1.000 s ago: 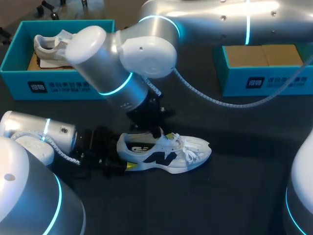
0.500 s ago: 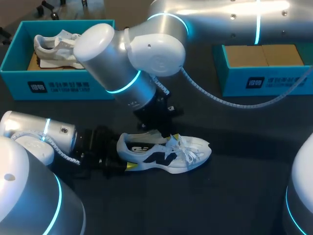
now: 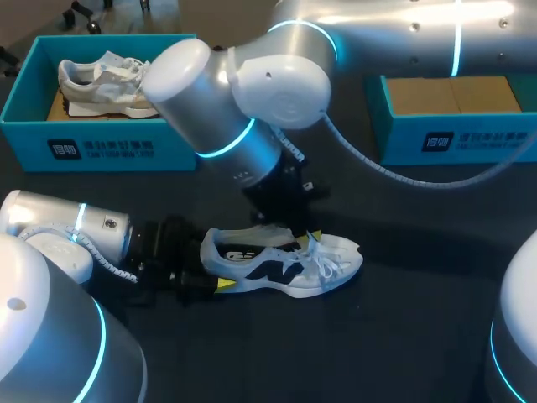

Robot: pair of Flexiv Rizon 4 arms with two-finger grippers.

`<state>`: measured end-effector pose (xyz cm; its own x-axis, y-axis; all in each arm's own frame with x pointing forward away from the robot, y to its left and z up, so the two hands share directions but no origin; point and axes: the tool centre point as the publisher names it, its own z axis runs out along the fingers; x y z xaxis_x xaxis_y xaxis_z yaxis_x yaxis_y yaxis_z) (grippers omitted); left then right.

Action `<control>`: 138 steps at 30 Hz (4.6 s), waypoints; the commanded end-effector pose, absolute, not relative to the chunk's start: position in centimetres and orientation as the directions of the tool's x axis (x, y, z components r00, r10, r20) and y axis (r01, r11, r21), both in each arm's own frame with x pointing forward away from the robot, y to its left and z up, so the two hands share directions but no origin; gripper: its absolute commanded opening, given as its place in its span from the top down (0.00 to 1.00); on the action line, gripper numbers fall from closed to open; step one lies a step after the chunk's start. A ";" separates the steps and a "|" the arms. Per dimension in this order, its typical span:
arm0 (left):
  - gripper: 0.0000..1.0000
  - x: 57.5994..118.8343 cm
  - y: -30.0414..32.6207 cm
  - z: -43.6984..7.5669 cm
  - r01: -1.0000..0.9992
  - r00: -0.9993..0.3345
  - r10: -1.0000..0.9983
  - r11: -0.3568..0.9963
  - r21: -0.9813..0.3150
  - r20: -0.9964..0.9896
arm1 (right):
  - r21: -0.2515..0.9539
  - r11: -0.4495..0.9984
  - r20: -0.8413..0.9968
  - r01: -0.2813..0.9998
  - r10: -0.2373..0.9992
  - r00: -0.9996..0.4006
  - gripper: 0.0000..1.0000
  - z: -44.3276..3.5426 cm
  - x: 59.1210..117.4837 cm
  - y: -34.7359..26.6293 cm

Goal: Take the shoe out of the shoebox, open the shoe tongue, remove and reinsert the insole, then place the shoe into the shoebox

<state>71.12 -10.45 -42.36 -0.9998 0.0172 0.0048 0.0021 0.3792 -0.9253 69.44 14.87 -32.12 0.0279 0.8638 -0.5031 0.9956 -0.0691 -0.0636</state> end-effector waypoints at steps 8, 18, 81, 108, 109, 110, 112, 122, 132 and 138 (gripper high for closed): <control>1.00 71.1 -10.5 -42.7 0.001 -1.000 0.019 0.384 -0.923 0.007 | 0.195 -0.545 -0.480 0.816 0.672 0.564 0.53 -34.2 68.4 13.8; 1.00 71.1 -10.5 -42.7 0.001 -1.000 0.019 0.384 -0.923 0.007 | 0.198 -0.575 -0.501 0.794 0.637 0.586 0.00 -34.1 68.0 13.0; 1.00 71.1 -10.5 -42.7 0.001 -1.000 0.019 0.384 -0.923 0.007 | 0.234 -0.491 -0.432 0.839 0.721 0.542 0.00 -28.0 70.0 15.4; 1.00 71.1 -10.5 -42.7 0.001 -1.000 0.019 0.384 -0.923 0.007 | 0.185 0.441 -0.166 0.878 0.895 -0.414 0.00 -25.4 72.8 24.4; 1.00 71.1 -10.5 -42.7 0.001 -1.000 0.019 0.384 -0.923 0.007 | 0.180 0.471 -0.173 0.864 0.879 -0.443 0.00 -25.3 72.8 24.7; 1.00 71.1 -10.5 -42.7 0.001 -1.000 0.019 0.384 -0.923 0.007 | 0.182 0.501 -0.152 0.846 0.864 -0.479 0.00 -25.3 72.8 24.8; 1.00 71.1 -10.5 -42.7 0.001 -1.000 0.019 0.384 -0.923 0.007 | 0.182 0.560 -0.143 0.808 0.828 -0.542 0.00 -25.1 72.6 25.1; 1.00 71.1 -10.5 -42.7 0.001 -1.000 0.019 0.384 -0.923 0.007 | 0.189 0.813 -0.014 0.551 0.564 -0.826 0.97 -24.5 72.1 26.1; 1.00 71.1 -10.5 -42.7 0.001 -1.000 0.019 0.384 -0.923 0.007 | 0.154 0.863 0.016 0.480 0.484 -0.875 1.00 -25.6 71.4 26.3; 1.00 71.1 -10.5 -42.7 0.001 -1.000 0.019 0.384 -0.923 0.007 | 0.154 0.863 0.016 0.480 0.484 -0.875 1.00 -25.6 71.4 26.3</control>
<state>71.13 -10.44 -42.37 -0.9998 0.0171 0.0049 0.0020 0.3794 -0.9252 71.11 27.03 -25.49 -0.8551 0.5074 -0.1065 0.4918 0.8589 0.1430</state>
